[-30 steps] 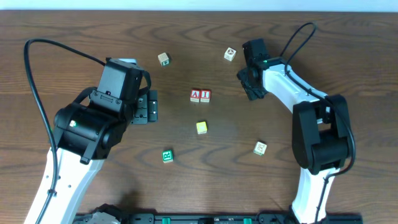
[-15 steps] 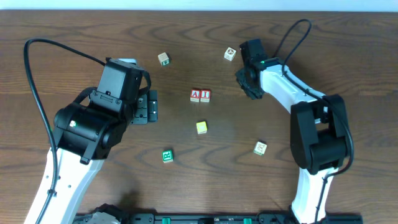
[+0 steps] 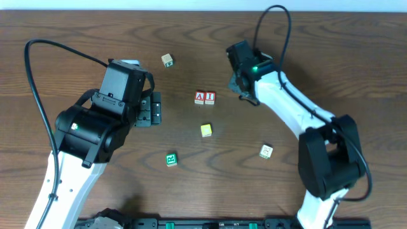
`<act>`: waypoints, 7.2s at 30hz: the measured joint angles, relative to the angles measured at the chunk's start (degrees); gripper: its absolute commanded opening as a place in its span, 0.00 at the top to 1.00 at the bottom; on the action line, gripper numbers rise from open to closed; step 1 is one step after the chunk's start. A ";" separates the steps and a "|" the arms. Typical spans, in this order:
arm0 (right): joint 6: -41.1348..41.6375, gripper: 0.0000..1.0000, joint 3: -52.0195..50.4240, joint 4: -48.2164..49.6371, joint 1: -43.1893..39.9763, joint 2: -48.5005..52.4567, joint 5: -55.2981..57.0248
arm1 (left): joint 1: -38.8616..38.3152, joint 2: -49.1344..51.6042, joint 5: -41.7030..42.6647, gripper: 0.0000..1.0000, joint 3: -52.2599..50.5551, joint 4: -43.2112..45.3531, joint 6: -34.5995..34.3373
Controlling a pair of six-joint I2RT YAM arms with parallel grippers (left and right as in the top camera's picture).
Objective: Spell out Ai2
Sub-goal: 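Lift the '2' block with the right gripper and carry it toward 'AI', then align the held '2' block to the right of the 'I' block, then lower the '2' block beside 'I' and open the right gripper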
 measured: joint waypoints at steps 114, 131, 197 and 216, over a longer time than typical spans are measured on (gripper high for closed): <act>-13.42 0.58 -0.52 1.36 7.23 1.64 4.11 | 0.00 0.00 0.00 0.05 0.00 0.00 0.00; -7.21 0.60 -9.38 0.55 7.21 -2.03 8.20 | 0.00 0.00 -0.02 0.05 0.00 0.00 0.00; -6.29 0.62 -11.82 14.67 6.99 0.24 3.52 | 0.00 0.00 0.00 0.05 0.00 0.00 0.00; -5.90 0.62 -11.82 16.11 6.99 0.24 3.32 | 0.00 0.00 0.00 0.05 0.00 0.00 0.00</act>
